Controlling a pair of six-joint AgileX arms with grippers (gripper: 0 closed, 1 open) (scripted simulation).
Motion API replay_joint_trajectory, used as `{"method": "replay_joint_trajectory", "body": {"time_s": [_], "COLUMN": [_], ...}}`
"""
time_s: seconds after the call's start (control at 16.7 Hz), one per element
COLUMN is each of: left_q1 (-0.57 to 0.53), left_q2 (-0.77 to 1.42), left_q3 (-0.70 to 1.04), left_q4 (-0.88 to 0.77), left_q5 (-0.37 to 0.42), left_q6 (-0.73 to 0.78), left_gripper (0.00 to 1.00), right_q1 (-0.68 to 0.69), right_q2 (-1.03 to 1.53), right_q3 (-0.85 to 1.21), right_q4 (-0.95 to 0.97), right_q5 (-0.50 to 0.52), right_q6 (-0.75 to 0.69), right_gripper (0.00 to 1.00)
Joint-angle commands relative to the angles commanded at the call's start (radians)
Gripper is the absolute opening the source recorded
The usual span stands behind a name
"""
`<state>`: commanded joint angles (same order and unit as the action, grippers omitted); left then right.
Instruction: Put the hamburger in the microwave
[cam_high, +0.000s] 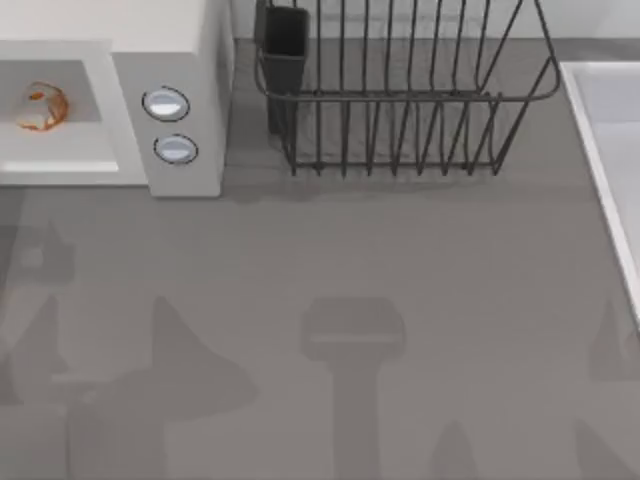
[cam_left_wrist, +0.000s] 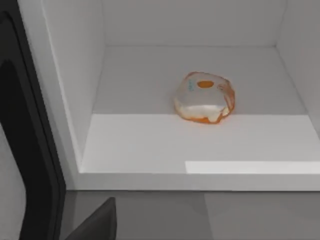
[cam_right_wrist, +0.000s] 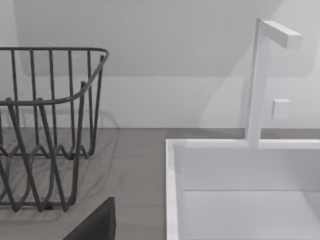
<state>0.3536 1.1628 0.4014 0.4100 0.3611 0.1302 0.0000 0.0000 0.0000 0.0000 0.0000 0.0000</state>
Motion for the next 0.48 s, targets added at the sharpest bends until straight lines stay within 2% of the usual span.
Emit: {"method": "replay_joint_trajectory", "body": {"time_s": [0.24, 0.48], "left_q1": [-0.003, -0.004], "left_q2": [-0.117, -0.158], "left_q3": [0.097, 0.131], "left_q4": [-0.216, -0.271], "left_q5": [-0.002, -0.003], "left_q6": [-0.001, -0.002], "left_gripper": [1.00, 1.00], "right_q1": [0.000, 0.000], "right_q2": [0.000, 0.000], "right_q3": [0.000, 0.000], "right_q4": [0.000, 0.000], "right_q5": [0.000, 0.000], "right_q6": [0.000, 0.000], "right_gripper": [1.00, 1.00]}}
